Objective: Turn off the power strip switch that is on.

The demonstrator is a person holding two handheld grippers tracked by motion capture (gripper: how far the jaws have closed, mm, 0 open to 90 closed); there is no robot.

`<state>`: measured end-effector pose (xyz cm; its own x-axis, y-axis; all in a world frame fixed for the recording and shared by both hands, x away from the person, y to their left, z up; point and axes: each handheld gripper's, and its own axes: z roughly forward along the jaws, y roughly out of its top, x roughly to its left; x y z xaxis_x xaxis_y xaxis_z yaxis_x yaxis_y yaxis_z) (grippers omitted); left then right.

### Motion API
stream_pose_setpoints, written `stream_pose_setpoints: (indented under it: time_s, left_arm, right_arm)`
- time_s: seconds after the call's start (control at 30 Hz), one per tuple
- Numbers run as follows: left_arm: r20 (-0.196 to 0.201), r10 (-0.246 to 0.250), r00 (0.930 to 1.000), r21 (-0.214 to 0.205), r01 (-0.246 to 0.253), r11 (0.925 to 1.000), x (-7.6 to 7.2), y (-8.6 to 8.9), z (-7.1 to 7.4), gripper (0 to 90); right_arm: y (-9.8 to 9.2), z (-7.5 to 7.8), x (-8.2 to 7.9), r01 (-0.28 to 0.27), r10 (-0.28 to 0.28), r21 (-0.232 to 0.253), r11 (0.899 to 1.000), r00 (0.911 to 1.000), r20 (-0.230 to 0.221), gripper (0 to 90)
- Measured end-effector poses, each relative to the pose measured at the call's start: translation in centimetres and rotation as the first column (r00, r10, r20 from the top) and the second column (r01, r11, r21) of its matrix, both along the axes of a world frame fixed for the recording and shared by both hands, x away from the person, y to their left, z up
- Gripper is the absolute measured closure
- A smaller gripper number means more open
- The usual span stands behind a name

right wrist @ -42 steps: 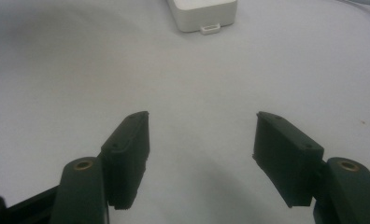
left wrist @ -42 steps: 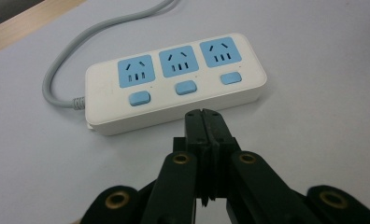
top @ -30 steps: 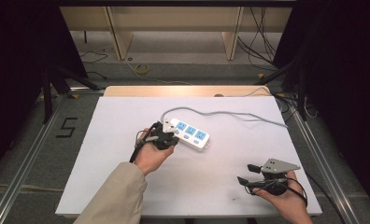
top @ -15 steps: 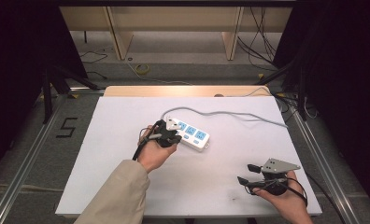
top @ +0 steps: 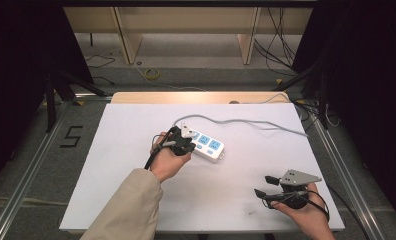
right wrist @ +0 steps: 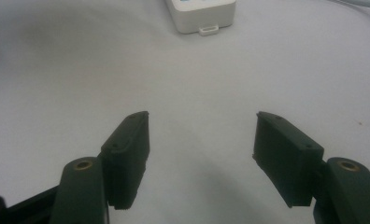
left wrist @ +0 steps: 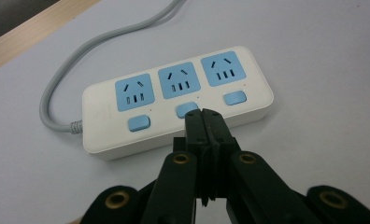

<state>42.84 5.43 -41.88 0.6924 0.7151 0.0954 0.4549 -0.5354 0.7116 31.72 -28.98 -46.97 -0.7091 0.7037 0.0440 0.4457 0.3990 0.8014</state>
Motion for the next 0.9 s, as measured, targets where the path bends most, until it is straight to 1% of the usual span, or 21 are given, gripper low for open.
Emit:
stream_pose_setpoints:
  time_s: [0.13,0.23,0.47,0.67,0.83,0.9]
  left_arm:
    - [0.005,-0.009,0.9999,0.009,0.009,0.9999,0.2,-0.3,0.0,89.9]
    - [0.001,-0.012,0.9999,0.011,0.012,0.9999,0.3,-0.5,0.1,89.9]
    - [-0.006,-0.014,0.9999,-0.002,0.014,0.9999,0.6,-0.9,0.3,89.9]
    - [-0.013,-0.021,0.9997,0.009,0.021,0.9997,0.8,-1.4,0.3,89.9]
    - [-0.011,-0.027,0.9996,0.002,0.027,0.9996,1.0,-1.8,0.5,89.9]
    - [-0.01,-0.03,0.9995,0.006,0.03,0.9995,1.0,-1.9,0.6,89.9]
  right_arm:
    - [0.0,0.0,0.0,0.001,-0.001,0.002,1.0,1.0,0.001,36.8]
    - [0.0,0.0,0.0,0.0,0.0,0.0,1.0,1.0,0.0,36.8]
    - [0.0,0.0,0.0,-0.001,0.001,-0.001,1.0,1.0,0.0,36.8]
    - [0.0,0.0,0.0,-0.002,0.002,0.0,1.0,1.0,0.001,36.8]
    - [0.0,0.0,0.0,-0.001,0.001,-0.003,1.0,1.0,0.0,36.8]
    - [0.0,0.0,0.0,0.0,0.0,-0.002,1.0,1.0,0.0,36.8]
